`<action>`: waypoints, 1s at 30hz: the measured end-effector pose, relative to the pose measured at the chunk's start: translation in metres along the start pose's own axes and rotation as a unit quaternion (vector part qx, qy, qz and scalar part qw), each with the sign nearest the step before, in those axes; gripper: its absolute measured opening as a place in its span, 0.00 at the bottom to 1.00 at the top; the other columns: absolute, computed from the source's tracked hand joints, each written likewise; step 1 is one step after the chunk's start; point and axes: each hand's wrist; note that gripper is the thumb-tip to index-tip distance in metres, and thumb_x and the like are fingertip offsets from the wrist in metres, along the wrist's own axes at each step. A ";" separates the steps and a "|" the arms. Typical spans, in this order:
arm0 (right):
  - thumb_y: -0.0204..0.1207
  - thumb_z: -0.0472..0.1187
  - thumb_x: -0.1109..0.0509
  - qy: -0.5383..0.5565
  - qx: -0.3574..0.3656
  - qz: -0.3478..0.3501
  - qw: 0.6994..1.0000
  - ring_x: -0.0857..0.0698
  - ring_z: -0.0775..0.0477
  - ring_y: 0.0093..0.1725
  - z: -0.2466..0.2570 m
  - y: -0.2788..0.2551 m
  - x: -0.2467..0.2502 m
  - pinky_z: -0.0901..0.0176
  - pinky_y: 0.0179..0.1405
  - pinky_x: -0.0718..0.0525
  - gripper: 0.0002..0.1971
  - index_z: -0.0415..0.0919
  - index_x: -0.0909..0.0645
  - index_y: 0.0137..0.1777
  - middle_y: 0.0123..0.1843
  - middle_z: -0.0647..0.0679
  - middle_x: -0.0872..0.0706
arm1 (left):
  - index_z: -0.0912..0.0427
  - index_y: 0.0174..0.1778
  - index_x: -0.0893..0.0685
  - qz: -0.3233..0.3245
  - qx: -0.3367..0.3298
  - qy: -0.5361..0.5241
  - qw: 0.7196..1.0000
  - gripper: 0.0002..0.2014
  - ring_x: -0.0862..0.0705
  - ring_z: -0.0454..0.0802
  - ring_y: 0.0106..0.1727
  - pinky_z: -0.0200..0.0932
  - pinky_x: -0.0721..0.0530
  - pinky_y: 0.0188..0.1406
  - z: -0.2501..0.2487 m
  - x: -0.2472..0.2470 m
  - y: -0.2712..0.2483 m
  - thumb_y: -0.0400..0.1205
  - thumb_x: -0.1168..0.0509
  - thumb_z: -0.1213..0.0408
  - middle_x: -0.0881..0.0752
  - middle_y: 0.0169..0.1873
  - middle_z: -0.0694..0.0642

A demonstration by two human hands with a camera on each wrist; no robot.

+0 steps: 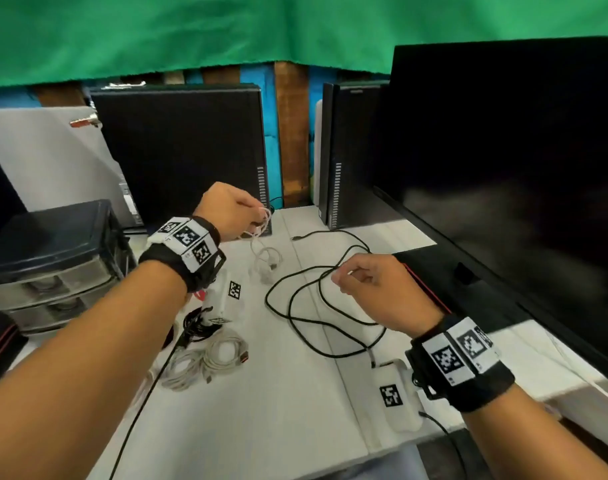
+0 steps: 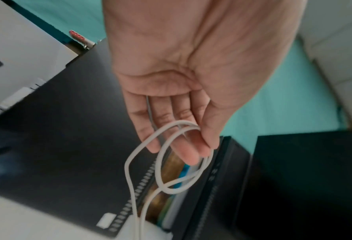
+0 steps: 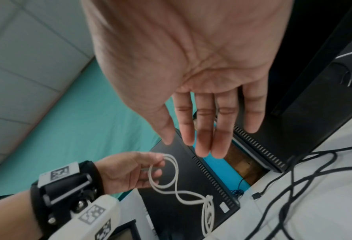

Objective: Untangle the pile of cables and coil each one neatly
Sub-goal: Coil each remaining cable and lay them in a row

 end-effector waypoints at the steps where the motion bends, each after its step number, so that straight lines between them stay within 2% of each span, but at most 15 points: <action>1: 0.79 0.46 0.26 0.012 0.014 -0.007 1.000 0.10 0.55 0.43 0.003 -0.001 -0.002 0.54 0.51 0.11 0.03 0.51 0.11 0.45 0.41 0.52 0.08 | 0.52 0.47 0.07 0.002 -0.014 -0.041 0.999 0.03 0.08 0.46 0.45 0.44 0.09 0.47 -0.009 0.006 -0.011 0.81 0.26 0.63 0.08 0.44 0.51; 3: 0.78 0.43 0.24 0.036 0.033 -0.019 0.999 0.12 0.57 0.46 0.011 -0.003 -0.007 0.58 0.52 0.12 0.01 0.49 0.11 0.47 0.44 0.53 0.09 | 0.52 0.49 0.08 0.004 -0.051 -0.096 0.994 0.04 0.07 0.45 0.43 0.37 0.10 0.42 -0.025 0.017 -0.034 0.81 0.27 0.63 0.07 0.44 0.50; 7: 0.75 0.49 0.21 0.047 0.034 -0.025 0.998 0.14 0.60 0.54 0.028 -0.010 -0.016 0.66 0.51 0.18 0.15 0.54 0.17 0.61 0.55 0.58 0.13 | 0.51 0.52 0.09 0.002 -0.116 -0.190 0.975 0.05 0.08 0.47 0.37 0.36 0.12 0.38 -0.050 0.038 -0.076 0.83 0.30 0.64 0.06 0.43 0.52; 11: 0.74 0.51 0.20 0.078 0.062 -0.028 0.995 0.16 0.63 0.59 0.047 -0.023 -0.023 0.60 0.54 0.14 0.21 0.57 0.19 0.66 0.62 0.61 0.15 | 0.56 0.53 0.10 0.034 -0.152 -0.269 0.950 0.06 0.09 0.47 0.33 0.40 0.10 0.37 -0.070 0.051 -0.109 0.84 0.31 0.65 0.06 0.43 0.56; 13: 0.74 0.48 0.20 0.108 0.069 -0.009 0.992 0.14 0.61 0.55 0.056 -0.027 -0.022 0.60 0.53 0.14 0.20 0.57 0.18 0.66 0.61 0.59 0.14 | 0.55 0.52 0.10 0.052 -0.160 -0.294 0.941 0.06 0.10 0.47 0.33 0.42 0.10 0.39 -0.074 0.053 -0.119 0.84 0.31 0.65 0.06 0.43 0.56; 15: 0.76 0.44 0.21 0.145 0.066 0.016 0.987 0.13 0.56 0.43 0.063 -0.028 -0.021 0.64 0.42 0.15 0.16 0.55 0.15 0.63 0.54 0.54 0.10 | 0.54 0.52 0.10 0.066 -0.165 -0.305 0.935 0.05 0.10 0.46 0.34 0.43 0.10 0.41 -0.073 0.050 -0.124 0.84 0.32 0.64 0.07 0.43 0.55; 17: 0.79 0.39 0.25 0.193 0.050 0.032 0.979 0.19 0.50 0.29 0.068 -0.029 -0.021 0.64 0.31 0.20 0.07 0.47 0.12 0.56 0.43 0.46 0.08 | 0.55 0.52 0.11 0.072 -0.166 -0.307 0.934 0.05 0.10 0.46 0.35 0.43 0.10 0.44 -0.069 0.044 -0.125 0.84 0.32 0.65 0.07 0.42 0.54; 19: 0.82 0.38 0.27 0.204 0.029 0.035 0.978 0.25 0.51 0.24 0.067 -0.027 -0.021 0.65 0.24 0.25 0.05 0.40 0.10 0.51 0.34 0.43 0.09 | 0.55 0.53 0.11 0.069 -0.169 -0.303 0.935 0.06 0.09 0.47 0.39 0.45 0.11 0.48 -0.064 0.039 -0.122 0.84 0.32 0.66 0.06 0.43 0.54; 21: 0.81 0.37 0.27 0.196 -0.008 0.042 0.980 0.29 0.54 0.21 0.064 -0.023 -0.019 0.68 0.20 0.30 0.04 0.39 0.11 0.50 0.31 0.42 0.11 | 0.56 0.53 0.12 0.064 -0.169 -0.304 0.935 0.06 0.08 0.48 0.44 0.45 0.11 0.52 -0.059 0.037 -0.118 0.85 0.34 0.68 0.06 0.45 0.54; 24: 0.81 0.32 0.29 0.234 -0.057 0.027 0.970 0.30 0.51 0.20 0.056 -0.018 -0.009 0.66 0.17 0.32 0.05 0.38 0.15 0.54 0.34 0.40 0.10 | 0.55 0.52 0.13 0.042 -0.137 -0.306 0.941 0.08 0.09 0.47 0.52 0.36 0.13 0.49 -0.049 0.037 -0.110 0.87 0.37 0.70 0.07 0.50 0.55; 27: 0.82 0.28 0.34 0.285 -0.060 -0.062 0.955 0.22 0.48 0.22 0.050 -0.018 0.002 0.62 0.19 0.27 0.05 0.36 0.18 0.52 0.39 0.37 0.09 | 0.54 0.54 0.14 -0.027 -0.089 -0.256 0.962 0.10 0.11 0.36 0.52 0.27 0.16 0.40 -0.036 0.032 -0.104 0.87 0.38 0.72 0.10 0.55 0.51; 28: 0.82 0.28 0.35 0.301 -0.061 -0.076 0.949 0.20 0.48 0.23 0.050 -0.019 0.005 0.62 0.20 0.24 0.06 0.35 0.18 0.52 0.41 0.37 0.08 | 0.54 0.54 0.14 -0.037 -0.083 -0.245 0.965 0.10 0.12 0.34 0.51 0.29 0.16 0.42 -0.032 0.029 -0.104 0.86 0.38 0.72 0.10 0.55 0.49; 30: 0.83 0.28 0.38 0.317 -0.061 -0.069 0.944 0.16 0.45 0.26 0.052 -0.023 0.008 0.61 0.23 0.21 0.07 0.34 0.18 0.53 0.45 0.38 0.07 | 0.53 0.53 0.13 -0.013 -0.101 -0.224 0.969 0.08 0.12 0.38 0.53 0.38 0.15 0.52 -0.027 0.018 -0.110 0.85 0.33 0.69 0.10 0.53 0.49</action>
Point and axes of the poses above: each hand's wrist, its own y-axis towards the middle knuckle, its own x-axis out of the back of the hand, z = x × y
